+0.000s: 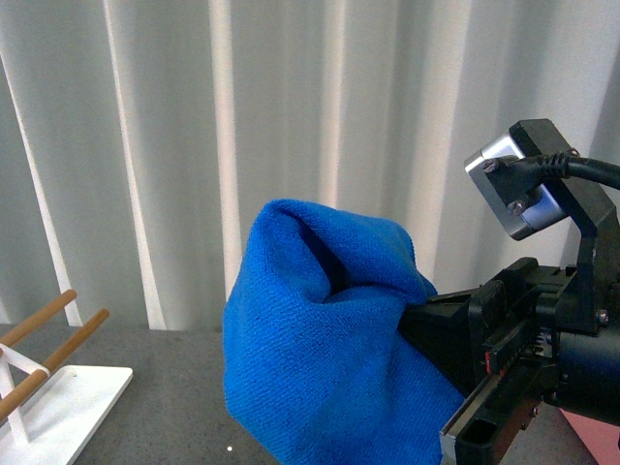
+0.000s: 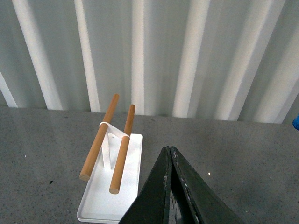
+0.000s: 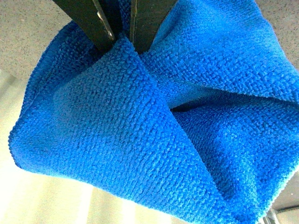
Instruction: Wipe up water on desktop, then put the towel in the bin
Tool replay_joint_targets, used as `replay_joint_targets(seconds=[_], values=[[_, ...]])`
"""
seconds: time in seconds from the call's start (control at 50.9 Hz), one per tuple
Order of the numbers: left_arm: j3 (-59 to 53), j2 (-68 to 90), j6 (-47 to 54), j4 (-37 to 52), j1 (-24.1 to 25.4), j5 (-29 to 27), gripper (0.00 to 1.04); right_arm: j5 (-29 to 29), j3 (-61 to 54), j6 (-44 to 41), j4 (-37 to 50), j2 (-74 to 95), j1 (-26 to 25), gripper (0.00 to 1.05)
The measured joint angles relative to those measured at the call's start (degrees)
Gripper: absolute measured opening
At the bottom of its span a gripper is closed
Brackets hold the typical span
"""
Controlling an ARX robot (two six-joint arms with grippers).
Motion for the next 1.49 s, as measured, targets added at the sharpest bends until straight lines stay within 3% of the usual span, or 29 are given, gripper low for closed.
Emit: replay_joint_targets(seconds=[0.629, 0.982, 1.12, 1.356, 1.493], values=[[-0.22, -17.00, 0.04, -15.32, 0.00, 0.22, 0.04, 0.48, -1.22, -0.04, -0.70, -1.51, -2.08, 0.03], [-0.22, -21.33, 0.04, -19.67, 0.00, 0.22, 0.04, 0.35, -1.60, -0.09, -1.20, -1.99, -2.99, 0.03], [-0.22, -29.11, 0.09, -29.24, 0.00, 0.24, 0.04, -0.02, -1.73, -0.24, -1.55, -2.12, -3.13, 0.03], [-0.22, -31.17, 0.13, -29.88, 0.00, 0.22, 0.04, -0.31, -1.86, -1.22, -4.17, -2.58, -5.03, 0.03], [-0.22, -31.17, 0.11, -29.88, 0.00, 0.22, 0.21, 2.78, -1.36, -3.78, -11.02, -2.47, -6.16, 0.03]])
